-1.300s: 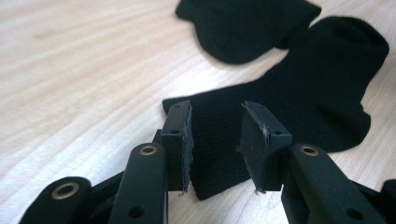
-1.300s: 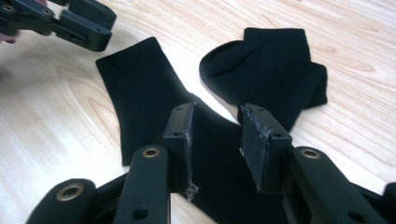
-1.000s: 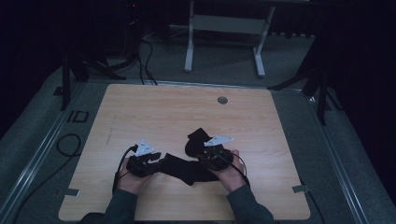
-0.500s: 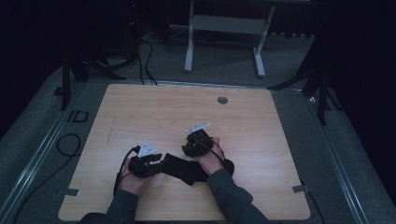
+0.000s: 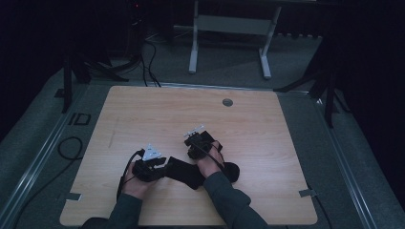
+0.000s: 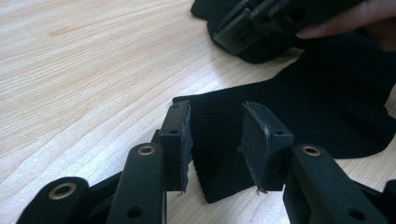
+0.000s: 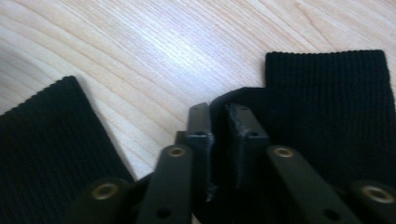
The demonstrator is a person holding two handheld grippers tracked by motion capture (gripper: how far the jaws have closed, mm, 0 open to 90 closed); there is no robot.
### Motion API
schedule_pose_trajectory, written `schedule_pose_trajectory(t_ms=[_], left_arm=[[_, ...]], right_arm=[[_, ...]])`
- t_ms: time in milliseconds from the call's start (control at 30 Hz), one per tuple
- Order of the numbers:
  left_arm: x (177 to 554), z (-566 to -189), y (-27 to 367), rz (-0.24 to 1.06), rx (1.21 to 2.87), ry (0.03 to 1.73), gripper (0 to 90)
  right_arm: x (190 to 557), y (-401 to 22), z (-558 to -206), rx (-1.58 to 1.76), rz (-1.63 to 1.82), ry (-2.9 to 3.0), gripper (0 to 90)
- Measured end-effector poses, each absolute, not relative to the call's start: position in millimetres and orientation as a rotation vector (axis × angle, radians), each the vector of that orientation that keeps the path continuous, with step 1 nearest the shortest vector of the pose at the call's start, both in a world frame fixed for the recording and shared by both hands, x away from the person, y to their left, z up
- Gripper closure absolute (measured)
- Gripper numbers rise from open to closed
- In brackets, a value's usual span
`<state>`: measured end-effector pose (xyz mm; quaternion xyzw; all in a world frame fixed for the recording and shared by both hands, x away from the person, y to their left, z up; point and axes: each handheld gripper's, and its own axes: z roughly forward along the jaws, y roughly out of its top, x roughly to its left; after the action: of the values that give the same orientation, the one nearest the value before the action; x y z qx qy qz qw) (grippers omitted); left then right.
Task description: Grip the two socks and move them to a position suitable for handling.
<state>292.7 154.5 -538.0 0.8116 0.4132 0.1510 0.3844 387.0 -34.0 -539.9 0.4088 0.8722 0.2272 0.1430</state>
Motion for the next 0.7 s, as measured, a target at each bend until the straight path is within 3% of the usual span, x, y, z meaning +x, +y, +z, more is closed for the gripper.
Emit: schedule_pose_trajectory(t_ms=[700], left_arm=[[294,-539,151,0.384,2.075,1.05,62.1]], right_arm=[[376,-43,-518,1.124,0.78,2.536,85.0]])
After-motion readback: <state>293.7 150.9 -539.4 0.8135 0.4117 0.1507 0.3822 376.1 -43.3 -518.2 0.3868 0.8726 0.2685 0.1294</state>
